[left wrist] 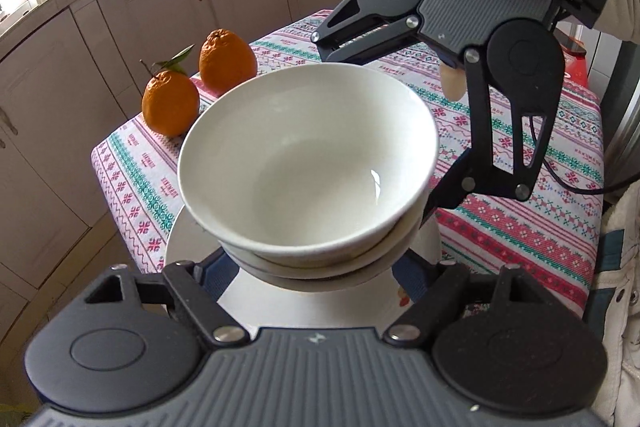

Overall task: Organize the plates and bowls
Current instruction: 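Carry the bowl stack with both tools and lower it onto the plate stack, then open both tools and withdraw them from the bowl stack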

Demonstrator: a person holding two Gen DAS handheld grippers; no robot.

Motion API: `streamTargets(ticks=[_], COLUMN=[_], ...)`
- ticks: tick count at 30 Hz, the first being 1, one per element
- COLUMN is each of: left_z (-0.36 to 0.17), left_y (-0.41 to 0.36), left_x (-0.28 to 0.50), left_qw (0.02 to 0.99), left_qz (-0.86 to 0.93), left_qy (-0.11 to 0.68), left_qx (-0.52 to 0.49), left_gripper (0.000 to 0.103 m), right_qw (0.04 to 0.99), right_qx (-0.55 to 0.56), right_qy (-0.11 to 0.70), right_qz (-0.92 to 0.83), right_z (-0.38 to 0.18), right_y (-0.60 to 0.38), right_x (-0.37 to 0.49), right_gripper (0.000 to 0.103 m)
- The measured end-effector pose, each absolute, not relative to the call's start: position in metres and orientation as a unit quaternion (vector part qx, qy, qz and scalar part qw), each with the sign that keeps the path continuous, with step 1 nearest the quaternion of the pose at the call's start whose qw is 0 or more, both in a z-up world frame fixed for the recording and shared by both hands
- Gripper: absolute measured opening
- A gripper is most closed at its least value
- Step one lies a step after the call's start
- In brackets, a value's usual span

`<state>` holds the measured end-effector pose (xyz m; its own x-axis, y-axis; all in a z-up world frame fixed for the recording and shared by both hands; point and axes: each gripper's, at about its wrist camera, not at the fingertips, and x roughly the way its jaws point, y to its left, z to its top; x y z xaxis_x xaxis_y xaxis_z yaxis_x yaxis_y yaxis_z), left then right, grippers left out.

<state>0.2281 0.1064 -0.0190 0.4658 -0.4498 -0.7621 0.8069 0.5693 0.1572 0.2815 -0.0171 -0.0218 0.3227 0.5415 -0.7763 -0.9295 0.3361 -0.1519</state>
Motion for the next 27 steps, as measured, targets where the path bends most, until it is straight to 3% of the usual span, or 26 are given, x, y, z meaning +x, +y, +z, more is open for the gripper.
streamTargets(ticks=[18,21,24,27], left_z=[-0.029,-0.028,-0.028,-0.027], left_y=[0.118,0.119,0.118,0.119], left_x=[0.234,0.232,0.226,0.217], left_qw=[0.819,0.822,0.828,0.836], left_qz=[-0.381,-0.385,-0.378,-0.368], left_qy=[0.349,0.349,0.341,0.337], left_qx=[0.248,0.233,0.236,0.228], left_gripper=[0.084,0.093,0.095,0.095], right_qw=[0.756,0.760,0.766,0.772], right_qx=[-0.293,-0.286,-0.281,-0.286], right_qy=[0.329,0.331,0.326,0.320], right_qz=[0.483,0.481,0.477,0.469], right_z=[-0.029,-0.028,-0.025,-0.021], right_y=[-0.007,-0.009,-0.011,-0.014], right_x=[0.284,0.283,0.280,0.272], right_gripper=[0.087,0.088,0.099,0.100])
